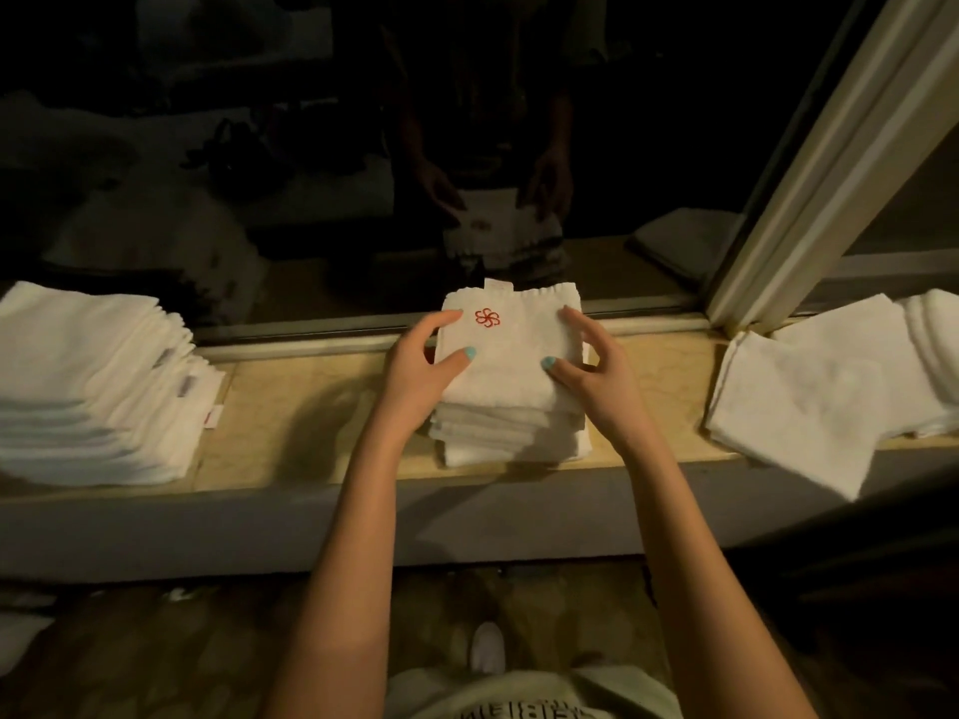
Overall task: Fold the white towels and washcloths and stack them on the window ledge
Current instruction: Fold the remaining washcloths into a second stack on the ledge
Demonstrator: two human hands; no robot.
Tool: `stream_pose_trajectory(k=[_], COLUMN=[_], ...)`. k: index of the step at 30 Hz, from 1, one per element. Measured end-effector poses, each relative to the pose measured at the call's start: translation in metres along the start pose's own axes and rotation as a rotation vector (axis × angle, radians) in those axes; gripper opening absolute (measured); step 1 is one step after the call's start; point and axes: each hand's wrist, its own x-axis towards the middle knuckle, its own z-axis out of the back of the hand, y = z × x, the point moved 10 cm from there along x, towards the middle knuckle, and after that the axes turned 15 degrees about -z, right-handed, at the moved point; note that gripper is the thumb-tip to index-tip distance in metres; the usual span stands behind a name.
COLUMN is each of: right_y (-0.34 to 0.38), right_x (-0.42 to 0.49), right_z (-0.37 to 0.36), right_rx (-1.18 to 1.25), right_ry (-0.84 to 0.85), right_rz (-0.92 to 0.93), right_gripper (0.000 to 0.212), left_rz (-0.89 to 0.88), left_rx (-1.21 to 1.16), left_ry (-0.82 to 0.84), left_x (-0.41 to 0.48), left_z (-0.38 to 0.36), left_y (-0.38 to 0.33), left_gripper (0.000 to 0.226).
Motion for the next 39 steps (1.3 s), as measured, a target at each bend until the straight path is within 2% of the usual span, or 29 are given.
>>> stream_pose_trajectory(k=[3, 7, 10, 15, 22, 26, 31, 35, 39], right_y=[-0.001, 0.000, 0.000, -0.001, -0.020, -0.043, -0.060, -0.070, -0.079], right_x=[0.002, 0.004, 0.004, 0.001, 0.000, 0.002, 0.006, 0.020, 0.040], right_z=[0.001, -0.003, 0.003, 0.037, 0.138, 0.207, 0.286, 0.323, 0.328], right_rx=[-0.016, -0.103, -0.188, -0.166, -0.110, -0.174, -0.287, -0.398, -0.521], right_ry=[-0.062, -0.112, -0.157, -0.251, -0.421, -0.490, -0.530, -0.517, -0.398], right_rz=[0.009, 0.046, 0.054, 0.038, 0.022, -0.045, -0.088, -0.109, -0.089], right_gripper=[0.052, 0.050, 0.050, 0.055, 0.044, 0.039, 0.038, 0.034, 0.032], left_rz=[-0.042, -0.111, -0.133, -0.326, -0.443, -0.340, -0.190, -0.053, 0.037], left_rx=[0.045, 0.111, 0.175, 0.292, 0.335, 0.269, 0.302, 0.267, 0.272], left_ry=[0.001, -0.114, -0.103, -0.135, 0.048, 0.178, 0.295, 0.265, 0.188], left_x=[0.002, 0.006, 0.006, 0.022, 0.033, 0.032, 0.024, 0.012, -0.009], left_z=[-0.001, 0.006, 0.006, 0.006, -0.092, -0.172, -0.257, -0.289, -0.291], left_y=[0.004, -0.002, -0.005, -0.054, -0.107, -0.101, -0.082, -0.062, -0.048], left_gripper=[0.043, 0.039, 0.038, 0.038, 0.037, 0.037, 0.033, 0.027, 0.012])
